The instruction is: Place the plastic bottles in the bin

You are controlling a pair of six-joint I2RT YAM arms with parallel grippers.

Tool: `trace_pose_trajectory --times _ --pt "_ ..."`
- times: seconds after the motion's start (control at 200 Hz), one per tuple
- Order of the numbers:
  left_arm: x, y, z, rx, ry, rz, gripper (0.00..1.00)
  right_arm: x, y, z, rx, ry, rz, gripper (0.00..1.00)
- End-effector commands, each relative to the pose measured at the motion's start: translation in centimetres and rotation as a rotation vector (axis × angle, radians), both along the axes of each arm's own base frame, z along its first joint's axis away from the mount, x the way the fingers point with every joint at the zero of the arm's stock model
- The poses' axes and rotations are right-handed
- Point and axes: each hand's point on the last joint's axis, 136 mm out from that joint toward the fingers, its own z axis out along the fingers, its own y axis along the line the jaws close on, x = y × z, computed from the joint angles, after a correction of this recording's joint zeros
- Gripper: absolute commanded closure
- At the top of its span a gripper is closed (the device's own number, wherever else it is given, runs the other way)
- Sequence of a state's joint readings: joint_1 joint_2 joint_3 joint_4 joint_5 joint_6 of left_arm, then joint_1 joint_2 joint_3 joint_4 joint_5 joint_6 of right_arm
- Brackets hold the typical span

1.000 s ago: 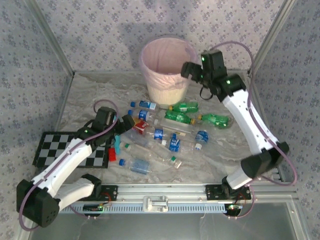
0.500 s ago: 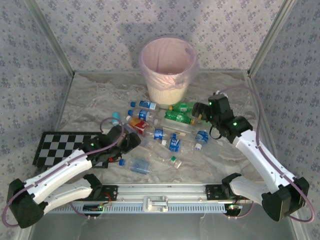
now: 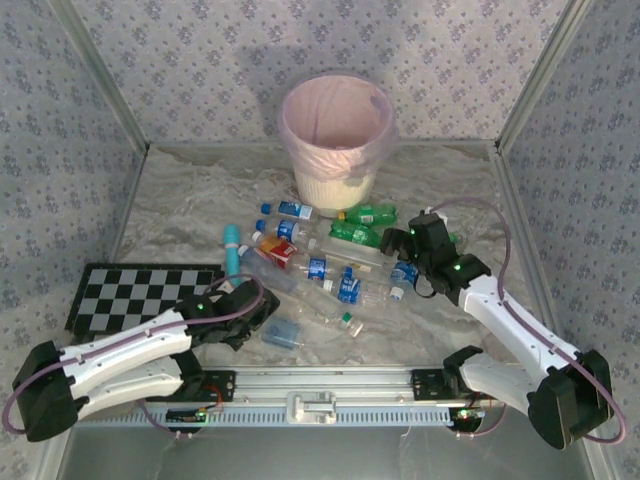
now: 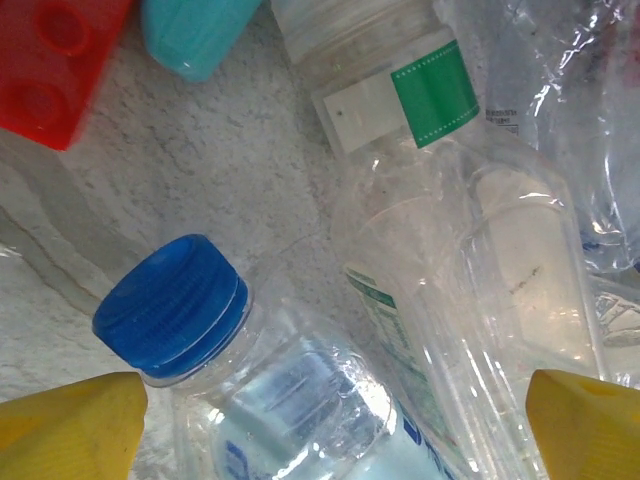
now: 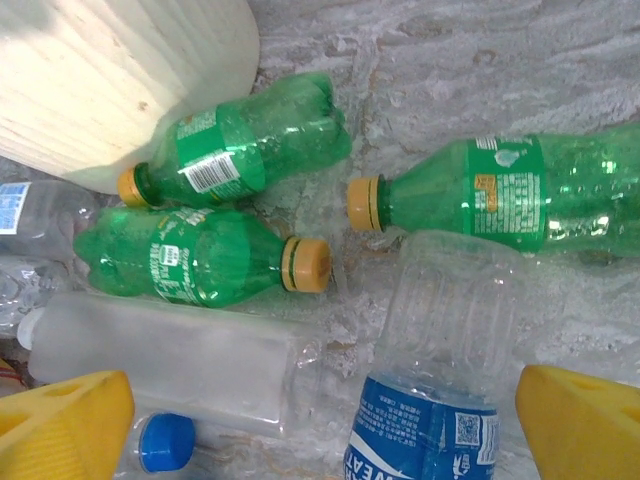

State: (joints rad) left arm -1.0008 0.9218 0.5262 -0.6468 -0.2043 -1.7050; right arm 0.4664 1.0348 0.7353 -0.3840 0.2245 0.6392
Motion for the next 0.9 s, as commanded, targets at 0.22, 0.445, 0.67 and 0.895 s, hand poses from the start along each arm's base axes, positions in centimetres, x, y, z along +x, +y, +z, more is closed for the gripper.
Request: trace_pose_trajectory --times 0.22,0.445,0.67,0.895 --pt "-0.7 -1.4 -0.7 -0.035 0.076 0.158 0.11 0.1 0.0 0.0 0.004 -0.021 -0.014 0.0" --pt "-1.6 -1.1 -1.8 -0.038 0.1 0.21 0.18 0.4 0.4 -0.2 0.011 -0.016 -0.007 0.0" --pt "-2.6 0.6 -1.9 0.032 0.125 0.188 0.22 0.5 0.5 -0.4 -0.002 -0.022 0.006 0.0" --pt "-4.5 2.0 -2.0 -0.005 0.189 0.213 0.21 0.5 0.8 -0.8 0.007 -0.03 0.003 0.0"
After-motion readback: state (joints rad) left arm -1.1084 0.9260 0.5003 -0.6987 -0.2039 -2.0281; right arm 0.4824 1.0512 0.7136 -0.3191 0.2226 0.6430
